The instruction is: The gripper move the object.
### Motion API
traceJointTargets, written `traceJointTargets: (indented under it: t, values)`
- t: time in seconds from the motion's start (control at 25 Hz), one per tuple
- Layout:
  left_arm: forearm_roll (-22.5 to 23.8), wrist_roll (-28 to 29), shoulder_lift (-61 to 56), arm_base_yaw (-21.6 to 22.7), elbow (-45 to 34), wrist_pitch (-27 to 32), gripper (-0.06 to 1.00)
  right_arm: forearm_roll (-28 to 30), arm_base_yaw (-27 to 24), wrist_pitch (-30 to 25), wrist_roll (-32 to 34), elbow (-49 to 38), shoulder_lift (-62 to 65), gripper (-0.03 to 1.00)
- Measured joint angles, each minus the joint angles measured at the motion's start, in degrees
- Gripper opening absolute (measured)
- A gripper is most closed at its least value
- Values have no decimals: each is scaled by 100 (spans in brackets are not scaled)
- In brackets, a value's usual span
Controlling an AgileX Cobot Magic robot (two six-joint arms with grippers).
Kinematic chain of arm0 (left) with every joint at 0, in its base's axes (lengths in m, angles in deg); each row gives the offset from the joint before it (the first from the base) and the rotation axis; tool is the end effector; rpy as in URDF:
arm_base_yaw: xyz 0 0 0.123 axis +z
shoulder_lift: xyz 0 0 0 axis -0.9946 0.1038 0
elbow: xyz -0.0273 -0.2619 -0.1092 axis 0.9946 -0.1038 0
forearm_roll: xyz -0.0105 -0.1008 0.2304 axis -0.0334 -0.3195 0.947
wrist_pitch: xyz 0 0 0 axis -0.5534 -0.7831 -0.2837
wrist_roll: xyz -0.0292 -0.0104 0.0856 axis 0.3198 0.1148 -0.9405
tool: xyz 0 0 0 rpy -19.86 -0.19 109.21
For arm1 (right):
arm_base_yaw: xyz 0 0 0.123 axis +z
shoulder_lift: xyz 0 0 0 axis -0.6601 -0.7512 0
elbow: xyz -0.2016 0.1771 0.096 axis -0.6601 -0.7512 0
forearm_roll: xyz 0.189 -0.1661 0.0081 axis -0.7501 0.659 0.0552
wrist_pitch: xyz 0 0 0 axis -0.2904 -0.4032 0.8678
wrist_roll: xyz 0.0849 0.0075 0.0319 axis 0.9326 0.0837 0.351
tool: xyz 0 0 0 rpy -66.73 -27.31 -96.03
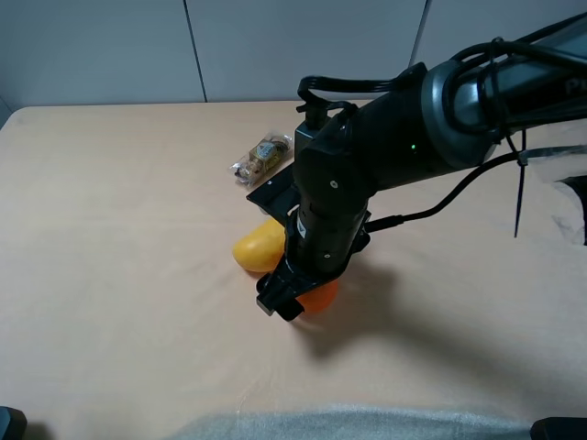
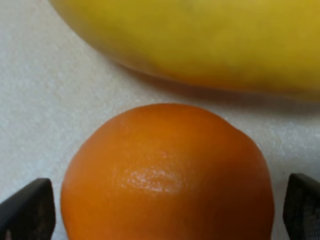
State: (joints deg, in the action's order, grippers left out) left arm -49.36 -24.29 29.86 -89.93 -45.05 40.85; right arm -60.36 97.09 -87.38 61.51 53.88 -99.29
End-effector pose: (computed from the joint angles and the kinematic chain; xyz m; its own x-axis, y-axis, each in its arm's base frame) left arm -0.0051 0.0181 0.2770 -0.4420 -0.0140 -0.8969 -0.0968 0.9948 0.0322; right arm 0.1850 0.2719 0.1082 -0.6963 -0.7118 -0.0920 -0.7158 0.6981 0.0164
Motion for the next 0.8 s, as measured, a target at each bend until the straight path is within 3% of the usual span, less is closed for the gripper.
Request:
traceJointTargets:
  t: [0.8]
  values:
    - [5, 0, 0, 0, 0, 0, 74, 68, 0, 27, 66, 12, 335, 69]
